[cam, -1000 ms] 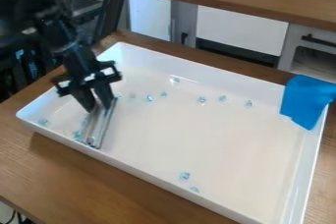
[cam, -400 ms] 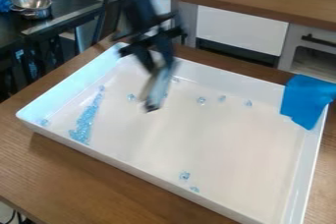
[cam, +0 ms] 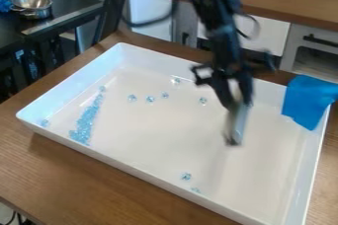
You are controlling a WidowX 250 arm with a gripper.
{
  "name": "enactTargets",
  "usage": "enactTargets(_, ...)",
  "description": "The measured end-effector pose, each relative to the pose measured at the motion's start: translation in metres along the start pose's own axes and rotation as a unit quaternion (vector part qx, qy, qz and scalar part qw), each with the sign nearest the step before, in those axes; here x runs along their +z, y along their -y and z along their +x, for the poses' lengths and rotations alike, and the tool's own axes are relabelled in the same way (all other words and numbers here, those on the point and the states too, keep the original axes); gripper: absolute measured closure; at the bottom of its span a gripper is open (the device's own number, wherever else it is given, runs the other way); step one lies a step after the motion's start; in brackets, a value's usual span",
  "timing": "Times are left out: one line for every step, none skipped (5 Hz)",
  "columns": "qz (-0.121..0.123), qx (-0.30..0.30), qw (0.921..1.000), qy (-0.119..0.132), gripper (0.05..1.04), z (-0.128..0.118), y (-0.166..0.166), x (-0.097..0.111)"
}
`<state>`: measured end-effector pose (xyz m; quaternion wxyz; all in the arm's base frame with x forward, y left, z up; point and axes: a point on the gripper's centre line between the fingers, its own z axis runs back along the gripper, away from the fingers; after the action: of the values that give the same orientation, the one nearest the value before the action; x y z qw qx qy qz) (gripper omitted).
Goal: Sweep into pile
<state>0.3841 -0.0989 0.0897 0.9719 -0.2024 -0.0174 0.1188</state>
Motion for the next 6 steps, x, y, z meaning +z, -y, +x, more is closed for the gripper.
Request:
enactTargets(0.019, -0.047, 0.9987, 0.0, 0.741, -0.003, 0.008, -0.022)
enactTargets(0.031, -0.058, 0.9978, -0.006, 0.741, -0.011, -0.002, -0.033)
enactTargets(0.035, -0.091, 0.995, -0.021, 0.741, -0.025, -0.012, -0.036)
enactTargets(0.038, -0.086, 0.9955, -0.013, 0.741, -0.021, -0.026, -0.034)
enactTargets(0.044, -0.097, 0.9943, -0.007, 0.741, -0.023, -0.037, -0.031)
enactTargets(0.048, -0.103, 0.9935, 0.001, 0.741, -0.019, -0.056, -0.024)
